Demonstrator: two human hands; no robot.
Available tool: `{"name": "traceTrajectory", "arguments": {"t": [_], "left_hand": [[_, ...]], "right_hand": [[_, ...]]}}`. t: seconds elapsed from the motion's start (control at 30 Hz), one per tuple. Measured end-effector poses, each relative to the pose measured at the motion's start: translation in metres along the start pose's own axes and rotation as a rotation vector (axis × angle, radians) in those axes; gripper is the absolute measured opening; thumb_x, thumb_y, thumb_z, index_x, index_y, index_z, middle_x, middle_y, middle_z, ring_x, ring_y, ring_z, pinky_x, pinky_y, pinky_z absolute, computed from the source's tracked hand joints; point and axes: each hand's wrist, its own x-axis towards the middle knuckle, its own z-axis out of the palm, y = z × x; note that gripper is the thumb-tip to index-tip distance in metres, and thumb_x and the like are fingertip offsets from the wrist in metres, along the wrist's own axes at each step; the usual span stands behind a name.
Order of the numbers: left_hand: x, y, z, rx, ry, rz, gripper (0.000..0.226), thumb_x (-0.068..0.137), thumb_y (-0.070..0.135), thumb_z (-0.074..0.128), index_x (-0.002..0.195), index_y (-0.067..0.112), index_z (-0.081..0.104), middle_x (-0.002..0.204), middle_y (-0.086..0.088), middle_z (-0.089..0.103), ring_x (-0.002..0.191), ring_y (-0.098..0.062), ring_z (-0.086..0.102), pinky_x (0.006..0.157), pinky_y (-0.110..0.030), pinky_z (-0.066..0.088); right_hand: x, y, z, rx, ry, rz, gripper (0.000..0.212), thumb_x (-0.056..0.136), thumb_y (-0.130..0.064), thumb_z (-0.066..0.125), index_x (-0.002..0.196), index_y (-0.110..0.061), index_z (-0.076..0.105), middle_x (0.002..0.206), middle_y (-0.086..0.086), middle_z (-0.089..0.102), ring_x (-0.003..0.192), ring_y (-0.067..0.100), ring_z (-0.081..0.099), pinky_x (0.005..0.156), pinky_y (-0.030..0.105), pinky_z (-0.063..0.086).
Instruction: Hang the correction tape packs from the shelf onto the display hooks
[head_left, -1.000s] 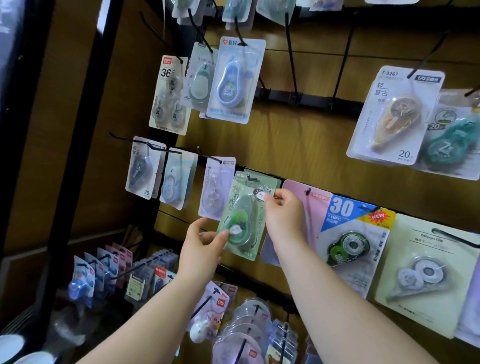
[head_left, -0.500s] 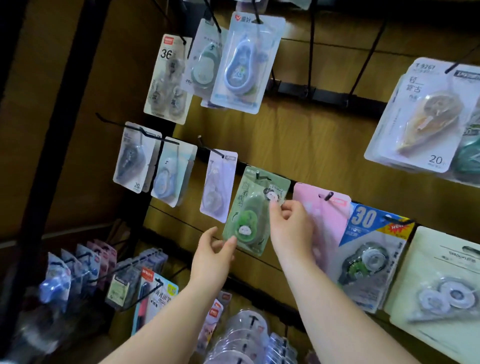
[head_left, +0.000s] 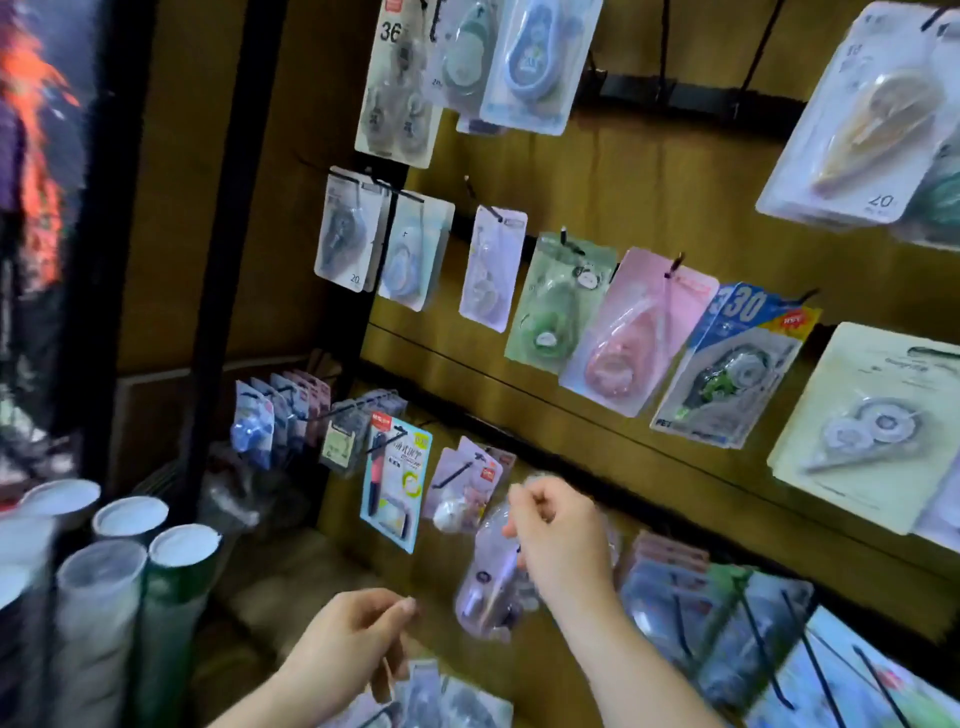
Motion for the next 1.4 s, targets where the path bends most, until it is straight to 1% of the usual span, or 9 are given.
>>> {"name": "traceTrajectory", "arguments": {"t": [0.23, 0.47, 0.63, 0.73, 0.8, 0.87, 1.17, 1.3, 1.4], "left_hand": [[-0.023, -0.088, 0.012, 0.194, -0.098, -0.241, 0.033, 0.095, 0.018, 0.043, 0.067, 0.012, 0.058, 0.03, 0.005, 0.052, 0.026, -0.003, 0.046, 0.032, -0.012, 0.03], [0.021, -0.181, 0.036, 0.289, -0.087, -0.439, 0.035, 0.093, 0.018, 0.044, 0.059, 0.018, 0.053, 0.03, 0.007, 0.052, 0.033, -0.005, 0.05, 0.043, -0.015, 0.038], [0.063, -0.237, 0.064, 0.517, -0.055, -0.501, 0.029, 0.092, 0.02, 0.042, 0.063, 0.018, 0.046, 0.089, -0.017, 0.064, 0.086, -0.031, 0.06, 0.065, -0.028, 0.038], [0.085, -0.268, 0.077, 0.611, 0.02, -0.482, 0.025, 0.091, 0.021, 0.044, 0.112, 0.016, 0.057, 0.127, -0.012, 0.053, 0.117, -0.029, 0.05, 0.092, -0.031, 0.042], [0.099, -0.282, 0.078, 0.664, 0.062, -0.452, 0.042, 0.092, 0.023, 0.043, 0.133, 0.017, 0.043, 0.141, -0.007, 0.04, 0.13, -0.025, 0.038, 0.102, -0.031, 0.034], [0.112, -0.293, 0.074, 0.689, 0.065, -0.439, 0.049, 0.093, 0.022, 0.041, 0.141, 0.017, 0.032, 0.151, -0.007, 0.027, 0.138, -0.023, 0.026, 0.108, -0.03, 0.027], [0.127, -0.302, 0.054, 0.811, -0.05, -0.52, 0.052, 0.094, 0.028, 0.039, 0.144, 0.021, 0.025, 0.156, -0.004, 0.015, 0.141, -0.024, 0.021, 0.111, -0.033, 0.024], [0.109, -0.306, 0.066, 0.927, -0.057, -0.434, 0.055, 0.094, 0.034, 0.039, 0.145, 0.024, 0.019, 0.157, -0.004, 0.007, 0.143, -0.025, 0.014, 0.115, -0.035, 0.012], [0.089, -0.307, 0.076, 0.997, -0.111, -0.354, 0.053, 0.095, 0.035, 0.034, 0.145, 0.026, 0.017, 0.157, -0.001, 0.004, 0.145, -0.02, 0.008, 0.116, -0.033, 0.004]], "right_hand": [[-0.069, 0.109, 0.041, -0.069, -0.376, 0.321, 0.033, 0.09, -0.017, 0.049, 0.057, -0.018, 0.046, 0.053, -0.004, 0.054, 0.022, 0.004, 0.04, 0.032, 0.016, 0.031], [-0.078, 0.229, 0.092, 0.013, -0.53, 0.875, 0.023, 0.095, -0.011, 0.041, 0.072, -0.012, 0.042, 0.064, 0.004, 0.047, 0.027, 0.009, 0.038, 0.029, 0.008, 0.025], [-0.095, 0.32, 0.139, -0.047, -0.468, 1.121, 0.029, 0.091, -0.007, 0.046, 0.062, -0.013, 0.043, 0.061, 0.006, 0.041, 0.05, 0.017, 0.039, 0.047, 0.024, 0.035], [-0.099, 0.353, 0.163, -0.062, -0.434, 1.236, 0.012, 0.091, -0.013, 0.05, 0.079, -0.01, 0.05, 0.08, 0.01, 0.053, 0.069, 0.024, 0.051, 0.054, 0.027, 0.042], [-0.096, 0.369, 0.183, -0.117, -0.424, 1.265, 0.041, 0.087, -0.023, 0.06, 0.121, -0.003, 0.047, 0.122, 0.018, 0.054, 0.109, 0.033, 0.054, 0.083, 0.037, 0.049], [-0.097, 0.387, 0.205, -0.212, -0.424, 1.256, 0.073, 0.08, -0.034, 0.067, 0.134, 0.005, 0.038, 0.139, 0.021, 0.045, 0.126, 0.035, 0.046, 0.101, 0.04, 0.042], [-0.113, 0.398, 0.219, -0.391, -0.353, 1.104, 0.08, 0.074, -0.036, 0.072, 0.133, 0.004, 0.036, 0.136, 0.026, 0.044, 0.127, 0.038, 0.042, 0.1, 0.043, 0.041], [-0.121, 0.395, 0.215, -0.327, -0.346, 1.103, 0.071, 0.078, -0.032, 0.069, 0.13, 0.007, 0.037, 0.129, 0.027, 0.051, 0.117, 0.038, 0.052, 0.085, 0.035, 0.044], [-0.111, 0.388, 0.202, -0.343, -0.303, 1.084, 0.062, 0.083, -0.027, 0.064, 0.133, 0.001, 0.037, 0.134, 0.024, 0.049, 0.121, 0.037, 0.05, 0.092, 0.037, 0.043]]}}
